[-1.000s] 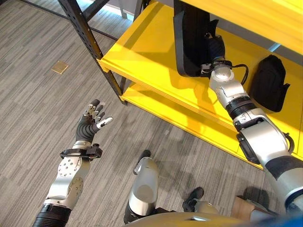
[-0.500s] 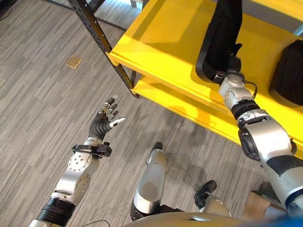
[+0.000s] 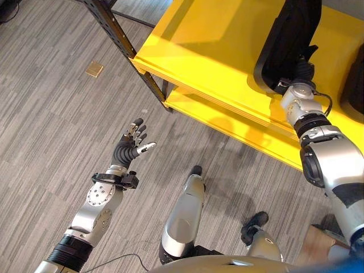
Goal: Move parts from the plastic box to the shelf.
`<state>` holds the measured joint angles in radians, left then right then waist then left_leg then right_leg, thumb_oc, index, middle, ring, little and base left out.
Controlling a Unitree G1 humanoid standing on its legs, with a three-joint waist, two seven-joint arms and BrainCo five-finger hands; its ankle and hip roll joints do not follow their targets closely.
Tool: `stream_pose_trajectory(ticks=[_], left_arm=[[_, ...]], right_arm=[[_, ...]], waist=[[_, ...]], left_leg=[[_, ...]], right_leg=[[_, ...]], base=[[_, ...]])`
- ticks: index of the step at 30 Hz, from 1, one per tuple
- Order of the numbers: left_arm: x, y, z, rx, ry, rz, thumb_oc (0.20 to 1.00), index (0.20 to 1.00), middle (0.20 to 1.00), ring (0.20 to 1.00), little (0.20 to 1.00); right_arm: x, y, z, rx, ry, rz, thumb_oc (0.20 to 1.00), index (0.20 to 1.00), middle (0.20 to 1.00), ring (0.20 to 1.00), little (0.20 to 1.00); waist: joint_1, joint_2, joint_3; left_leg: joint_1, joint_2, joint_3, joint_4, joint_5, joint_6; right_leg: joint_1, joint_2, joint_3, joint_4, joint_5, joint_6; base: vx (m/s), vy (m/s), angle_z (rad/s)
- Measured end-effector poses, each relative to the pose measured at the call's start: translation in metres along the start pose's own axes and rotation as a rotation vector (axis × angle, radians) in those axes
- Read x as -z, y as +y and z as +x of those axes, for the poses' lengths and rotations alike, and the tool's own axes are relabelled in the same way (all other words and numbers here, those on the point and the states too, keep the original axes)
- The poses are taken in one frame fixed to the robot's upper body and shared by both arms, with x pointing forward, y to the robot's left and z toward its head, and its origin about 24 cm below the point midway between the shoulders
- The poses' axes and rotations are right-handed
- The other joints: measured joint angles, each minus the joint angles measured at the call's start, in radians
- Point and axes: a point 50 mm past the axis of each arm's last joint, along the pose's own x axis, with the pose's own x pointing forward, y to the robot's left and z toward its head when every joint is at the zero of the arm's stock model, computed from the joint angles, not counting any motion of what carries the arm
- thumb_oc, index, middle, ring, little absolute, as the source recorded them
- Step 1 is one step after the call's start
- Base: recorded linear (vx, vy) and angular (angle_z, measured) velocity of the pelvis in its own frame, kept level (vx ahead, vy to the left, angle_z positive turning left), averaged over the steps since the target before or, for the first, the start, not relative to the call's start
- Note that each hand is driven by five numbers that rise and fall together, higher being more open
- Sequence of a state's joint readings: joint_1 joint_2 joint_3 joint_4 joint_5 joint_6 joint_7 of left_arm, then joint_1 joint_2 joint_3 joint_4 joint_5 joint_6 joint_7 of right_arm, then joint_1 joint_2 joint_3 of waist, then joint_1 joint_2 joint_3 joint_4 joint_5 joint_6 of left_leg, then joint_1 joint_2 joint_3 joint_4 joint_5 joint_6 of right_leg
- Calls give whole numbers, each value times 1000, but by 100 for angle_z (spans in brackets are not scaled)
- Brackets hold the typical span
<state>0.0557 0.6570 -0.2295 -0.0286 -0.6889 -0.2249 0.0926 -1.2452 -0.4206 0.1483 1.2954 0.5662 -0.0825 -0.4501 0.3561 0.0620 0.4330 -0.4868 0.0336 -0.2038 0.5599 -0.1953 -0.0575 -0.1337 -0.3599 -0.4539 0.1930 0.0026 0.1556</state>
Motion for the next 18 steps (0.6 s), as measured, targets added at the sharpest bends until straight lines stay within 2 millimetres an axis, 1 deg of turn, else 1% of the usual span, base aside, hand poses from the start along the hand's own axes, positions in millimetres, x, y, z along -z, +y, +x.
stream_pose_trajectory(ticks=[2,6,7,8,9,10,11,18], left_arm=[[2,-1,-1,2,5,-9,1000,1000,1000,1000,1000],[1,-1,0,0,2,-24,1000,1000,1000,1000,1000],[-1,0,0,-3,-4,-36,1000,1000,1000,1000,1000],[0,-1,0,-3,-2,-37,1000,1000,1000,1000,1000],[0,-1,0,-3,-1,-37,1000,1000,1000,1000,1000],[-2,-1,0,-1,-14,-40,1000,1000,1000,1000,1000],[-2,-1,0,-2,-13,-42,1000,1000,1000,1000,1000],[-5,-4,1,8,-30,-54,1000,1000,1000,1000,1000]], right_arm=[[-3,-1,1,4,-4,0,200,200,200,200,200],[-10,-11,5,38,-21,-15,200,200,200,200,200],[-14,-13,6,44,-32,-19,200,200,200,200,200],[-21,-17,8,56,-43,-23,200,200,200,200,200],[-26,-20,10,67,-54,-21,200,200,200,200,200],[-31,-35,14,109,-58,-30,200,200,200,200,200],[-32,-37,15,119,-60,-31,200,200,200,200,200],[-36,-34,14,116,-68,-58,200,200,200,200,200]], waist=[[-6,0,0],[-7,1,1],[-12,1,1],[-14,3,2],[-13,11,6],[-14,13,7],[-15,13,8],[-30,15,9]], left_leg=[[-3,1,0,0,2,-3],[-6,-2,5,-4,4,-3],[-4,-1,6,-8,4,-3],[-10,-1,7,-5,8,-4],[-13,-2,7,-2,8,-4],[-10,-5,11,-15,10,-3],[-11,-4,12,-17,10,-3],[-18,1,23,-14,13,-3]], right_leg=[[-4,2,1,-5,1,1],[-13,-4,3,-6,8,6],[-14,0,9,-12,3,1],[-21,3,10,-19,15,12],[-21,3,10,-23,20,15],[-26,-4,18,-16,9,9],[-29,-4,25,-18,13,14],[-46,-5,31,-11,16,17]], base=[[-33,16,-2],[11,5,-3],[6,10,-7],[3,11,-7],[76,-23,-2],[-87,34,1],[0,0,0],[6,-2,-4]])
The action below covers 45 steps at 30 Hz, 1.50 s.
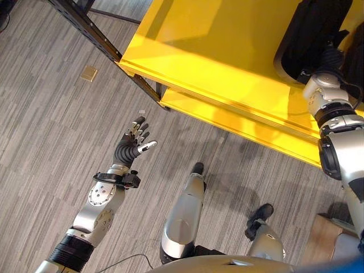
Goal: Move parts from the plastic box to the shelf.
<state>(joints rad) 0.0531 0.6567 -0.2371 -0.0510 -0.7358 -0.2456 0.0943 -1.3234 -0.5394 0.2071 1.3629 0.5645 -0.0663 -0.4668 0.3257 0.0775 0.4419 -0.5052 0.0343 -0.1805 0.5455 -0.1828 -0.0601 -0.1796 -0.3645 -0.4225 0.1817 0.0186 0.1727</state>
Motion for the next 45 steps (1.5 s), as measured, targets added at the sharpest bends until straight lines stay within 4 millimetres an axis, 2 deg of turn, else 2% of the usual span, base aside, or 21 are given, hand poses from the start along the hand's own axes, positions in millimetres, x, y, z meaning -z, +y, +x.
stream_pose_trajectory(ticks=[12,14,16,25,37,38,39,45], left_arm=[[-1,1,0,-21,-8,-3,1000,1000,1000,1000,1000],[-1,1,0,-23,-8,-3,1000,1000,1000,1000,1000],[-1,1,0,-31,-8,-4,1000,1000,1000,1000,1000],[-2,0,1,-31,-15,-3,1000,1000,1000,1000,1000],[0,0,0,-29,-6,-4,1000,1000,1000,1000,1000],[0,0,0,-29,-6,-4,1000,1000,1000,1000,1000],[0,0,-1,-28,-5,-4,1000,1000,1000,1000,1000],[0,0,-1,-28,-4,-4,1000,1000,1000,1000,1000]], right_arm=[[-2,9,-3,-12,3,7,200,200,200,200,200],[-1,13,-5,-21,8,11,200,200,200,200,200],[0,16,-6,-21,12,12,200,200,200,200,200],[-3,25,-10,-32,11,26,200,200,200,200,200],[-3,25,-10,-29,14,26,200,200,200,200,200],[-3,25,-10,-29,14,26,542,542,542,542,542],[-3,25,-10,-30,12,27,1000,1000,1000,1000,1000],[-7,26,-10,-33,-3,47,1000,1000,1000,1000,1000]], waist=[[-3,2,1],[-8,5,2],[-7,5,2],[-4,10,5],[2,11,6],[2,11,6],[2,11,6],[0,11,6]], left_leg=[[-3,0,5,-1,7,-2],[-3,2,6,-10,0,7],[-3,1,2,-9,11,-4],[-2,0,-1,-7,11,-3],[-5,-4,0,-4,11,-2],[-6,-4,-1,-4,11,-2],[-6,-3,-1,-4,11,-2],[-16,-6,-2,-1,11,-2]], right_leg=[[-12,2,15,-5,12,-3],[-10,0,11,-1,3,-7],[-14,-2,6,10,-4,-11],[-4,2,3,-4,4,-4],[-2,1,3,-9,7,-6],[-2,1,3,-9,7,-6],[-2,1,3,-10,8,-5],[-6,-1,1,-12,9,-5]], base=[[-20,5,-2],[-11,5,6],[-58,20,6],[20,-5,1],[-3,4,0],[0,0,0],[0,0,0],[3,3,1]])
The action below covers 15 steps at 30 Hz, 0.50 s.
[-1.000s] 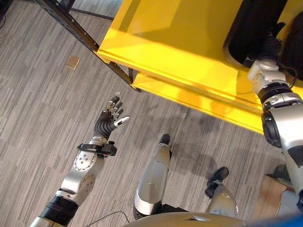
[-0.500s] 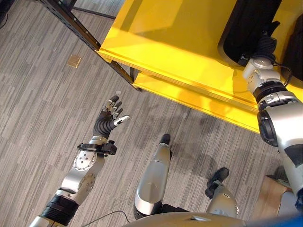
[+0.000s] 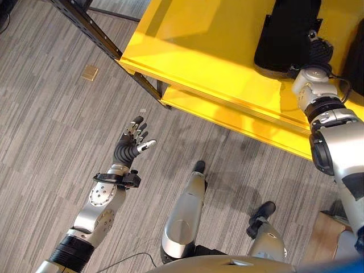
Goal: Move parts from the plastic box to the shelf.
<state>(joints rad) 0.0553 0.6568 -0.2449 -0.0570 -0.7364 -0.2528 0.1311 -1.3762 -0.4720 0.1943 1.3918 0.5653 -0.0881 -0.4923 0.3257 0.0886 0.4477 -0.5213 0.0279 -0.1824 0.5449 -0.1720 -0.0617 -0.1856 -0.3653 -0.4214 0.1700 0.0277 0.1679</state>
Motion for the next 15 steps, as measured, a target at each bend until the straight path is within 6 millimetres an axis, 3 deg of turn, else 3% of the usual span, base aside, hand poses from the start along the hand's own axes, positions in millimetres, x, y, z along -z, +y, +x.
stream_pose_trajectory(ticks=[7,15], left_arm=[[0,0,0,0,0,0,1000,1000,1000,1000,1000],[2,-1,-1,5,6,-2,1000,1000,1000,1000,1000]], right_arm=[[-2,-2,1,11,12,74,1000,1000,1000,1000,1000],[-5,11,-5,-8,11,131,1000,1000,1000,1000,1000]], waist=[[-2,0,0],[-7,0,3]], left_leg=[[-3,-1,-1,3,2,1],[-8,1,3,2,6,4]], right_leg=[[-2,1,0,0,6,3],[-11,1,5,1,10,-4]], base=[[-38,17,0],[14,-5,-1]])
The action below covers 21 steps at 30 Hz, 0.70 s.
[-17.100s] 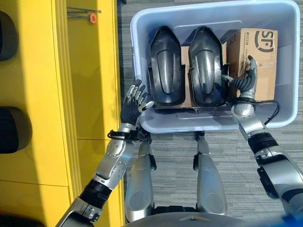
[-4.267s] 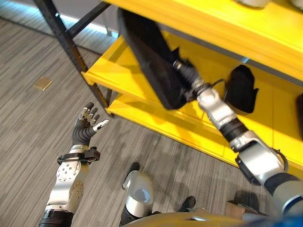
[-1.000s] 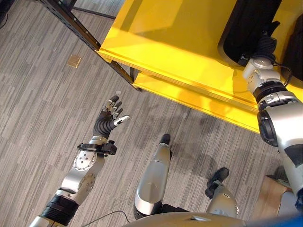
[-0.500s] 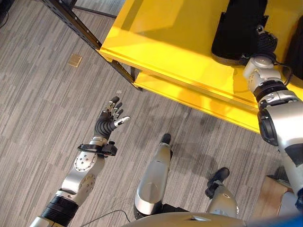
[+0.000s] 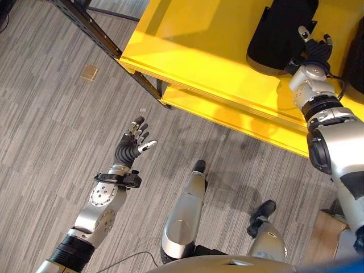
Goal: Move parts from the plastic box to the shelf.
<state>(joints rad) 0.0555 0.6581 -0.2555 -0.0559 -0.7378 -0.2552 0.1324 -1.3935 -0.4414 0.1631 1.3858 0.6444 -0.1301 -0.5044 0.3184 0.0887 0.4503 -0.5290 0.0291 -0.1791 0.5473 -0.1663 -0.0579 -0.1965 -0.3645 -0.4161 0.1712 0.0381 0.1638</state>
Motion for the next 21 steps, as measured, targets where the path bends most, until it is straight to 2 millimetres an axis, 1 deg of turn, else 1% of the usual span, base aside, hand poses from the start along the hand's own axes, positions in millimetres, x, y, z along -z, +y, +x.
stream_pose_trajectory(ticks=[2,6,8,10,12,14,16,18,20,21], left_arm=[[-1,0,1,-1,-3,-8,1000,1000,1000,1000,1000],[0,0,1,-1,0,-18,1000,1000,1000,1000,1000],[0,0,2,-3,-2,-18,1000,1000,1000,1000,1000],[-4,-2,5,7,-18,-24,1000,1000,1000,1000,1000],[-4,-1,4,-1,-24,-25,1000,1000,1000,1000,1000],[-6,-2,6,1,-32,-26,1000,1000,1000,1000,1000],[-6,-2,6,1,-34,-26,1000,1000,1000,1000,1000],[-5,0,5,-6,-32,-25,1000,1000,1000,1000,1000],[-6,1,4,-11,-38,-25,1000,1000,1000,1000,1000],[-5,2,3,-18,-32,-24,1000,1000,1000,1000,1000]], right_arm=[[-1,6,-3,-10,-5,9,1000,1000,1000,1000,1000],[-4,13,-5,-32,-17,27,1000,1000,1000,1000,1000],[-6,23,-10,-65,-31,36,1000,1000,1000,1000,1000],[-6,28,-13,-83,-37,41,1000,1000,1000,1000,1000],[-12,48,-28,-168,-116,66,1000,1000,1000,1000,1000],[-15,60,-40,-229,-180,56,1000,1000,1000,1000,1000],[-15,62,-44,-230,-224,27,1000,1000,1000,1000,1000],[-20,62,-50,-225,-303,3,1000,1000,1000,1000,1000],[-23,59,-51,-210,-333,-5,1000,1000,1000,1000,1000],[-28,57,-57,-225,-395,-8,1000,1000,1000,1000,1000]], waist=[[-3,-1,2],[-6,-7,8],[-11,-10,10],[-15,-9,12],[-38,-13,15],[-49,-13,15],[-53,-16,16],[-54,-19,18],[-69,-25,22],[-75,-27,23]], left_leg=[[1,3,0,-5,-2,1],[1,4,3,-2,3,-2],[4,4,4,-2,4,-2],[5,4,5,-3,5,-1],[6,6,8,1,5,-1],[8,8,11,4,5,-1],[16,12,19,6,4,0],[24,18,35,0,1,5],[25,22,36,-1,0,6],[26,23,37,-2,0,6]], right_leg=[[-1,3,3,1,-6,-7],[-6,1,6,8,0,0],[-5,2,15,1,3,-2],[-3,1,15,3,5,1],[-4,2,18,3,8,0],[-4,3,23,3,9,-3],[-3,5,32,4,11,-5],[-5,5,48,2,11,-6],[-6,8,49,1,11,-6],[-6,10,50,1,11,-6]], base=[[-18,7,-4],[-23,8,0],[-47,15,-3],[-7,6,-2],[-25,9,-5],[-29,3,-8],[-26,4,-12],[-11,5,-17],[-14,8,-6],[-35,-9,-11]])
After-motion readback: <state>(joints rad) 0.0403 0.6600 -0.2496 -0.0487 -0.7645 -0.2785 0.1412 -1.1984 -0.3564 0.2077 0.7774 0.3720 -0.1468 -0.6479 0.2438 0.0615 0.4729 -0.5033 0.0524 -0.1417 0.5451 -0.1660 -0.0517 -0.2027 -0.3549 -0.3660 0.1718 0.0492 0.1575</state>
